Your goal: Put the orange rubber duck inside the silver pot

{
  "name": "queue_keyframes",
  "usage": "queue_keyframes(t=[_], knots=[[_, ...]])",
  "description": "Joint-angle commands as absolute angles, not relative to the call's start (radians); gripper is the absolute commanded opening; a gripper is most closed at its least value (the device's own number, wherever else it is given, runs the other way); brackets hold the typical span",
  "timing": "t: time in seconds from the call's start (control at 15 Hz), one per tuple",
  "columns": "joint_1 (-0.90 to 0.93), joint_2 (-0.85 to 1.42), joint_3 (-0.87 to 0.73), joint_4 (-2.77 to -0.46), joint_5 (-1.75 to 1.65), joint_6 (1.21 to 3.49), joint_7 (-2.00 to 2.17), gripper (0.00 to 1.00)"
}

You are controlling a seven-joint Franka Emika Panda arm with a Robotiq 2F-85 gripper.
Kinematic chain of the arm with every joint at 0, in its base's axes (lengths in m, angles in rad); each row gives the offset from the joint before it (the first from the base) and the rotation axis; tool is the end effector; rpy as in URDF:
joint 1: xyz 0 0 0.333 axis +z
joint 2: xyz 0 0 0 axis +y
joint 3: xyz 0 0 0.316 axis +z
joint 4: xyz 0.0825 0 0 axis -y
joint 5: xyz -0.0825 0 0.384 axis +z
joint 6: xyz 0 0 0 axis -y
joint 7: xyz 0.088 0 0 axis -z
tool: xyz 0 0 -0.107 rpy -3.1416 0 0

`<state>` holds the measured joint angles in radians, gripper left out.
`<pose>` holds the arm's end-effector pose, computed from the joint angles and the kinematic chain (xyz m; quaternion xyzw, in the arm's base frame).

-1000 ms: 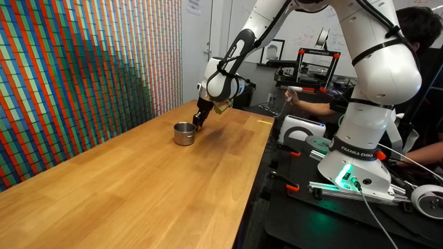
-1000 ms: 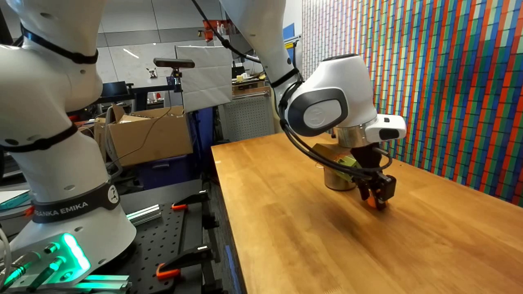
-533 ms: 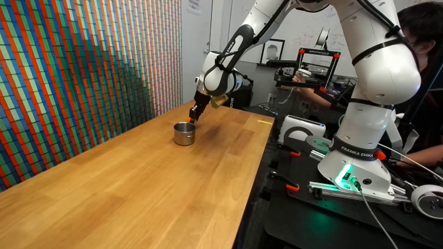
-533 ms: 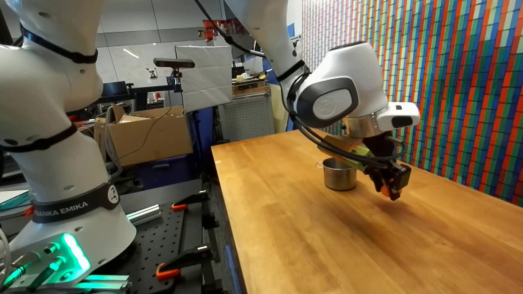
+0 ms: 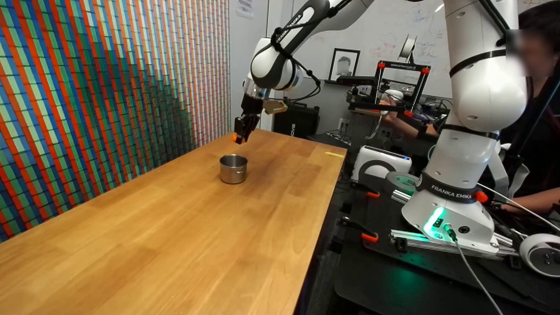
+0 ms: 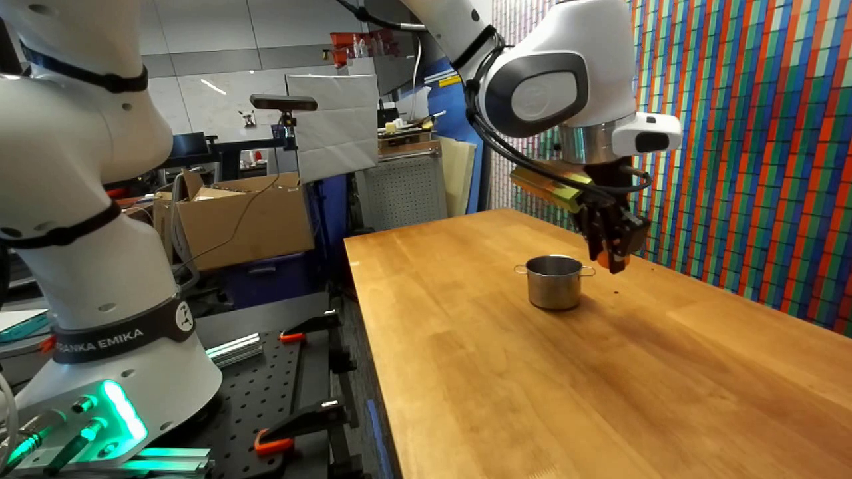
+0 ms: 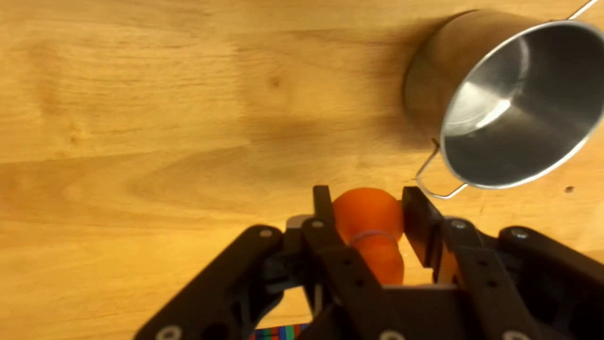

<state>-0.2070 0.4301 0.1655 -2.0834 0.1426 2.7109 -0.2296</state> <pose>0.6057 -0.0327 0.2387 -0.9924 -0.0211 -0.1077 0.0554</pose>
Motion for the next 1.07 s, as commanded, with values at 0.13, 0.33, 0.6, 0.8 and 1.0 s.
queue_keyframes(t=[0.13,0.33,0.6,0.8,1.0], knots=[[-0.191,0.346,0.178,-2.156,0.259,2.67,-0.249,0.21],[-0.172,0.365,0.179,-2.175,0.294,2.687,-0.237,0.21],[-0.153,0.397,0.187,-2.18,0.333,2.691,-0.234,0.21],[-0.136,0.42,0.196,-2.169,0.343,2.702,-0.235,0.22],[-0.133,0.438,0.19,-2.145,0.334,2.694,-0.233,0.72]])
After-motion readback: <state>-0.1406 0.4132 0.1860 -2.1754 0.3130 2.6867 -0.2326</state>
